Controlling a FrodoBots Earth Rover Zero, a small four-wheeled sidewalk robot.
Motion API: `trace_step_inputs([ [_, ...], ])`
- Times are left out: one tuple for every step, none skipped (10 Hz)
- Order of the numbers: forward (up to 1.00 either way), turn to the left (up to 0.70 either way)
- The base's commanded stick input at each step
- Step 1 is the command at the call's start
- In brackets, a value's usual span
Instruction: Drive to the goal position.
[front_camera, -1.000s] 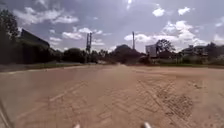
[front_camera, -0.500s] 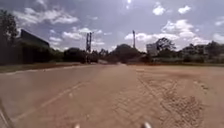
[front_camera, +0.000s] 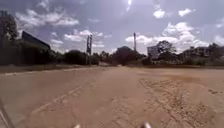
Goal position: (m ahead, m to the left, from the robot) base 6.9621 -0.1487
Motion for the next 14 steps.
trace_step_inputs([
  [0.5,0.0],
  [0.5,0.0],
  [0.5,0.0],
  [0.5,0.0],
  [0.5,0.0],
  [0.5,0.0],
  [0.5,0.0],
  [0.5,0.0],
  [0.5,0.0],
  [0.5,0.0],
  [0.5,0.0],
  [0.5,0.0],
  [0.5,0.0],
  [0.5,0.0],
])
